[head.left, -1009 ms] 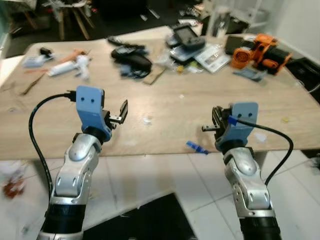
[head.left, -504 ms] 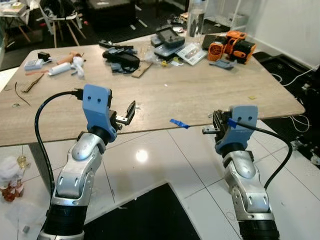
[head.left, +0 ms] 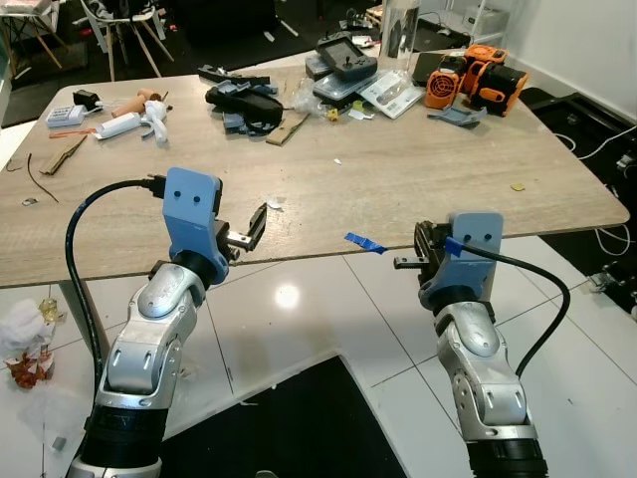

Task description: Picking trash to rubbish bin

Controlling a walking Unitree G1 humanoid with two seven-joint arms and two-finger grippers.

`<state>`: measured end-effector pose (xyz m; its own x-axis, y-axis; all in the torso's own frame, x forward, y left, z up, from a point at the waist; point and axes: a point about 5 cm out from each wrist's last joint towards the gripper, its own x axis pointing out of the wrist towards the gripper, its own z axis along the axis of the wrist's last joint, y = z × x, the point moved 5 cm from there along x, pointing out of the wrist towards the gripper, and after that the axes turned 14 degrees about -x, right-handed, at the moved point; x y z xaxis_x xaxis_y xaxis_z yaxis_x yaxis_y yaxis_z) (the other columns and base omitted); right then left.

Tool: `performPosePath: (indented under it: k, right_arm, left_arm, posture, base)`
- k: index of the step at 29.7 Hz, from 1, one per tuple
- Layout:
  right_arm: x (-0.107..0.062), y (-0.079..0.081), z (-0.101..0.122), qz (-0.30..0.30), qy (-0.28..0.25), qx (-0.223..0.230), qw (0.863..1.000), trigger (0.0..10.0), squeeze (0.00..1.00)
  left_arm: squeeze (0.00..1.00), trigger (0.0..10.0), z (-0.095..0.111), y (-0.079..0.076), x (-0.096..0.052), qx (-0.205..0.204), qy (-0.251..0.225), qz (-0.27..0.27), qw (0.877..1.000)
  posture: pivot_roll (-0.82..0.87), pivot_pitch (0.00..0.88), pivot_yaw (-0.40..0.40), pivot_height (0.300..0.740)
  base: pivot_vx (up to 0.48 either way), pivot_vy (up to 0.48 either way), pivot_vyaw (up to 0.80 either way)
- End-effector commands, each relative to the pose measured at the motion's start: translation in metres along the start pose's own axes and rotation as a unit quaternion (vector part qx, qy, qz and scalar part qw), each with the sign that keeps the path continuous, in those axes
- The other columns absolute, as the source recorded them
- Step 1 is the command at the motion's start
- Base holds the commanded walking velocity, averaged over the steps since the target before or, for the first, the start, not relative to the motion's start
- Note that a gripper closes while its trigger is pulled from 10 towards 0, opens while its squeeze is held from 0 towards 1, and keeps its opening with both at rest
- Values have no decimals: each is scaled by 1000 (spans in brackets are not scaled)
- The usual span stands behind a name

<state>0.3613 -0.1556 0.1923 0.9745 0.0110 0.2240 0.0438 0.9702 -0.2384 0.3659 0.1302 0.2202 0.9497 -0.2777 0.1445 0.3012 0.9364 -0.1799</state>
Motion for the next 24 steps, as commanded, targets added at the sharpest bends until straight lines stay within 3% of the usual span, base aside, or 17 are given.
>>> performPosePath:
  k: [1, 7, 14, 24]
  right_arm:
    - [-4, 2, -12, 0, 19, 9, 1000, 10000, 0]
    - [-4, 1, -17, 6, 29, 10, 1000, 10000, 0]
    - [-4, 2, -22, 7, 38, 19, 999, 10000, 0]
    - [-12, 20, -37, 21, 59, 32, 998, 10000, 0]
  left_arm:
    - [0, 10000, -7, 6, -1, 8, 18, 12, 1000]
    - [0, 10000, -15, 23, -9, -9, 15, 62, 998]
    - [0, 10000, -14, 26, -11, -8, 8, 69, 998]
    - [0, 10000, -14, 33, -11, 19, 5, 78, 997]
  posture:
    - [47, 161, 100, 740]
    - [33, 159, 89, 740]
    - [30, 151, 73, 740]
    - [24, 118, 65, 740]
  base:
    - [0, 0, 0]
    - [0, 0, -800]
    - [0, 0, -800]
    - [0, 0, -800]
